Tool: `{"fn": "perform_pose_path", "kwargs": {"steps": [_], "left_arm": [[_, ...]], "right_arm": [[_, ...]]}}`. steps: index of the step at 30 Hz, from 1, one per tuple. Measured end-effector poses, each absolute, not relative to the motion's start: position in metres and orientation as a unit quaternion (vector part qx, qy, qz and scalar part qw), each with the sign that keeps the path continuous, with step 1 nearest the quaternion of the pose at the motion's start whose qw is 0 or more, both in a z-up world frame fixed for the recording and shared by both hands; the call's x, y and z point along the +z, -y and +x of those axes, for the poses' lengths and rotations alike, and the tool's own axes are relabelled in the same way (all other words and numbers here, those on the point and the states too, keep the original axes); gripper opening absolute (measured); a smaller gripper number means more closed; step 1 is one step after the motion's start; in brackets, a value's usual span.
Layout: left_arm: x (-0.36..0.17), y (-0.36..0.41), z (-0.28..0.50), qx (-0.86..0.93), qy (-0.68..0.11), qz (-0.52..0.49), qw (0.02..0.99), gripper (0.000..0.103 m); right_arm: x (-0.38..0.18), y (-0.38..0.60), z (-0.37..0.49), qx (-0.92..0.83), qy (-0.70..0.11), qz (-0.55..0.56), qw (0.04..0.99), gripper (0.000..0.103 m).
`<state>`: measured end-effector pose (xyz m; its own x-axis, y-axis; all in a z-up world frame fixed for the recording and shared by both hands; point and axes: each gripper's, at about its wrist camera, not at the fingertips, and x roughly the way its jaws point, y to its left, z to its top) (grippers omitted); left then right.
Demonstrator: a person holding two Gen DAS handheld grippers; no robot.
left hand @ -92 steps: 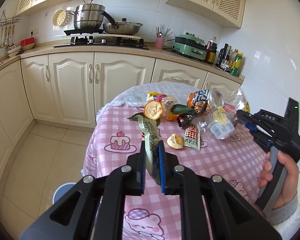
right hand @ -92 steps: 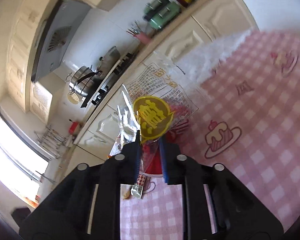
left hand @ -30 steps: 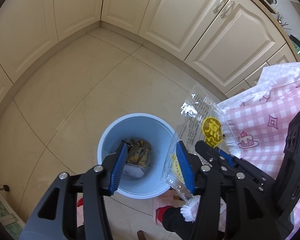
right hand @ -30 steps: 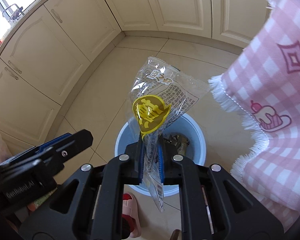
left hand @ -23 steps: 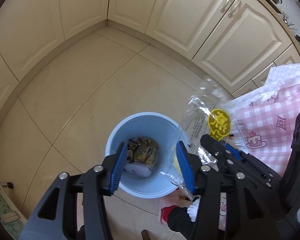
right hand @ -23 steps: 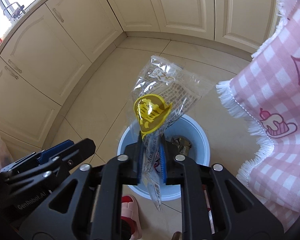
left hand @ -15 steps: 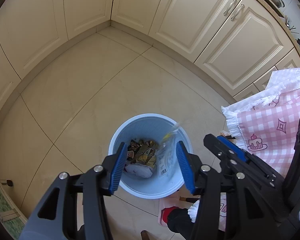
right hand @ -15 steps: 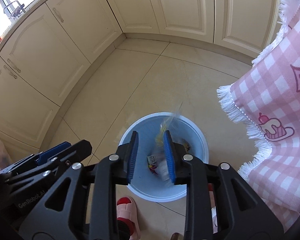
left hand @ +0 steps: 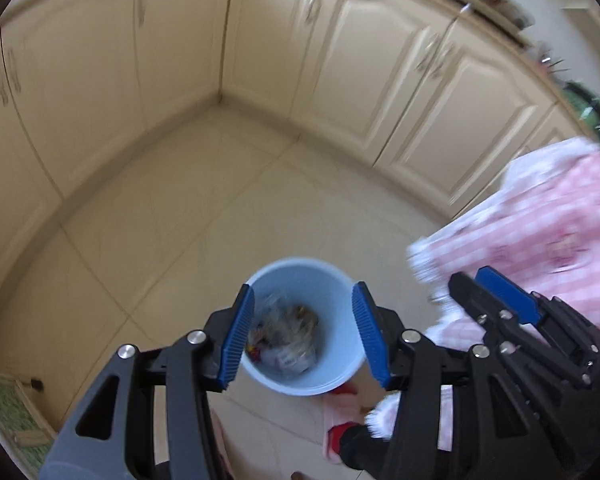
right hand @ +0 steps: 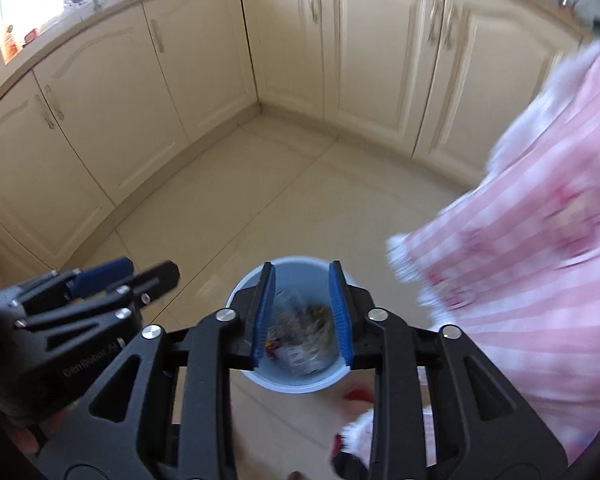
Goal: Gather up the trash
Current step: 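Move both open tools back over the table, then grasp the dried orange peel with the left tool while the right tool grasps the red Coca-Cola can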
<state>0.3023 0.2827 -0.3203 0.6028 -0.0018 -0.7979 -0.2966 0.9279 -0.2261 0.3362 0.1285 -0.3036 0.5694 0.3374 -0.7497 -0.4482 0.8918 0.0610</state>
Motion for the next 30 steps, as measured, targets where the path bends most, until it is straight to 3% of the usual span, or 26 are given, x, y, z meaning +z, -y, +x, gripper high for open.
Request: {"fn": "perform_pose_path", "kwargs": {"steps": [2,6,9,11,14,21,30], "left_arm": [[-0.290,-0.271,0.290,0.073,-0.412,-0.172,0.892,0.050],[-0.224,-0.233,0.268,0.039,-0.354,-0.148,0.923,0.051],[-0.186,-0.196,0.256,0.002,-0.321,-0.127,0.938,0.060],[-0.168,-0.164,0.253,-0.031,-0.314,-0.114,0.942,0.061],[-0.151,-0.116,0.252,-0.078,-0.310,-0.097,0.942,0.061],[-0.136,-0.009,0.256,-0.157,-0.319,-0.048,0.934,0.062],[-0.134,0.055,0.261,-0.190,-0.327,-0.023,0.926,0.062]], "right_arm": [[-0.266,-0.110,0.319,0.212,-0.373,-0.064,0.901,0.044],[-0.206,-0.065,0.287,0.199,-0.325,-0.043,0.924,0.047],[-0.165,-0.020,0.258,0.173,-0.280,-0.031,0.944,0.054],[-0.147,0.016,0.242,0.149,-0.260,-0.016,0.954,0.063],[-0.134,0.073,0.225,0.093,-0.240,-0.001,0.966,0.066],[-0.134,0.213,0.198,-0.035,-0.230,0.078,0.969,0.074],[-0.187,0.333,0.188,-0.062,-0.255,0.361,0.895,0.080]]}}
